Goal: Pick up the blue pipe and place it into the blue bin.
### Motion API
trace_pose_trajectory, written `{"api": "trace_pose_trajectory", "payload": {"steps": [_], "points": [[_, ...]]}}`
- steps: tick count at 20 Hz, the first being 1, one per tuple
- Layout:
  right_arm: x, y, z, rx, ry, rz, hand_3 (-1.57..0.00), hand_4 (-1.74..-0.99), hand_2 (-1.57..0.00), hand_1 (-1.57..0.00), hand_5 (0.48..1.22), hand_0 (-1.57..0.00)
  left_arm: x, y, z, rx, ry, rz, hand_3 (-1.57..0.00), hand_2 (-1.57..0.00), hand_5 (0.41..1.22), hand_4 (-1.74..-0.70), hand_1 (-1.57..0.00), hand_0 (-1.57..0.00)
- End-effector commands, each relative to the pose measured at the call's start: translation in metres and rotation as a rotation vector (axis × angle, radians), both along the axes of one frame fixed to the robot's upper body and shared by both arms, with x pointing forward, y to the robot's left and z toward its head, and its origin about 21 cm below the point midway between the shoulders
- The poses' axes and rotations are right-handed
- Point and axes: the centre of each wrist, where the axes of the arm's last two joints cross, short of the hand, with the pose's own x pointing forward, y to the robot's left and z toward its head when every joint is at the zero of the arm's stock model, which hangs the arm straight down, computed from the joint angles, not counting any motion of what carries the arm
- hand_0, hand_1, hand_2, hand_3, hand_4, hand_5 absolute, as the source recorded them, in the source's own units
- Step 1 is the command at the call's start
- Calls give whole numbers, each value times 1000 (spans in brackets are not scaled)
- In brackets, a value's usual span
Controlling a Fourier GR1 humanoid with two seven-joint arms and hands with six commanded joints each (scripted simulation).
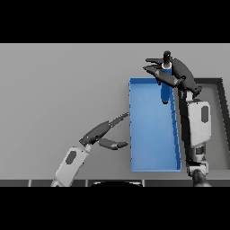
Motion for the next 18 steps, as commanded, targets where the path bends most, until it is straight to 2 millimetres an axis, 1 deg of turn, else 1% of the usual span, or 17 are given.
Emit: {"api": "trace_pose_trajectory", "payload": {"steps": [1,2,4,5,6,7,8,9,10,11,12,13,14,15,16,17,18], "points": [[-3,-4,-11,-6,28,-29,-1571,-1500,-1571,-1571,1221,-1571,-1,2,1,-9,-6,-3,1,1,462,-929,1,1],[-3,-4,-22,-22,58,-54,-1571,-1500,-1571,-1571,1221,-1571,-1,4,-2,1,-10,-1,1,1,463,-927,1,1],[-3,-13,-43,-50,124,-125,-1571,-1500,-1571,-1571,1221,-1571,-2,4,2,-9,-22,-5,1,1,465,-928,1,1],[-3,-12,-53,-61,158,-151,-1571,-1500,-1571,-1571,1221,-1571,-4,4,1,-9,-25,-7,1,1,466,-928,1,1],[-4,-16,-59,-72,183,-168,-1571,-1499,-1571,-1571,1221,-1571,-1,3,0,9,-21,7,1,1,467,-928,1,1],[-2,-18,-69,-70,227,-183,-1571,-1498,-1571,-1571,1221,-1571,0,4,0,5,-23,8,1,1,470,-928,1,1],[-3,-17,-80,-71,266,-187,-1571,-1498,-1571,-1571,1221,-1571,-2,2,1,-7,-26,2,1,1,474,-925,1,1],[-5,-20,-89,-85,302,-189,-1571,-1497,-1571,-1571,1221,-1571,-2,4,0,-11,-36,3,1,1,476,-923,1,1],[-3,-23,-92,-100,328,-197,-1257,-1546,-1571,-1571,1221,-1571,-3,3,2,-12,-40,1,1,1,478,-923,1,1],[-5,-22,-103,-107,375,-200,-1005,-1585,-1571,-1571,1221,-1571,-2,3,1,-6,-37,6,1,1,480,-922,1,1],[-4,-21,-107,-111,406,-211,-804,-1616,-1571,-1571,1221,-1571,-3,2,0,-7,-36,5,1,1,481,-922,1,1],[-3,-22,-110,-115,438,-230,-643,-1641,-1571,-1571,1221,-1571,-2,3,0,0,-32,10,1,1,484,-920,1,1],[-3,-21,-113,-119,473,-246,-514,-1661,-1571,-1571,1221,-1571,2,2,1,6,-31,13,1,1,486,-919,1,1],[-5,-20,-117,-113,521,-252,-411,-1677,-1571,-1571,1171,-1571,3,4,-1,8,-31,13,1,1,489,-918,1,1],[-4,-19,-118,-116,555,-276,-455,-1626,-1518,-1571,1161,-1571,0,2,-3,2,-31,8,1,1,491,-920,1,1],[-4,-19,-116,-115,581,-293,-364,-1553,-1234,-1282,1154,-1355,-2,3,-3,-8,-39,5,1,1,493,-919,1,1],[-6,-19,-116,-112,607,-309,-291,-1469,-987,-1025,1148,-1084,-2,1,-2,-10,-40,5,1,1,493,-921,1,1]]}}
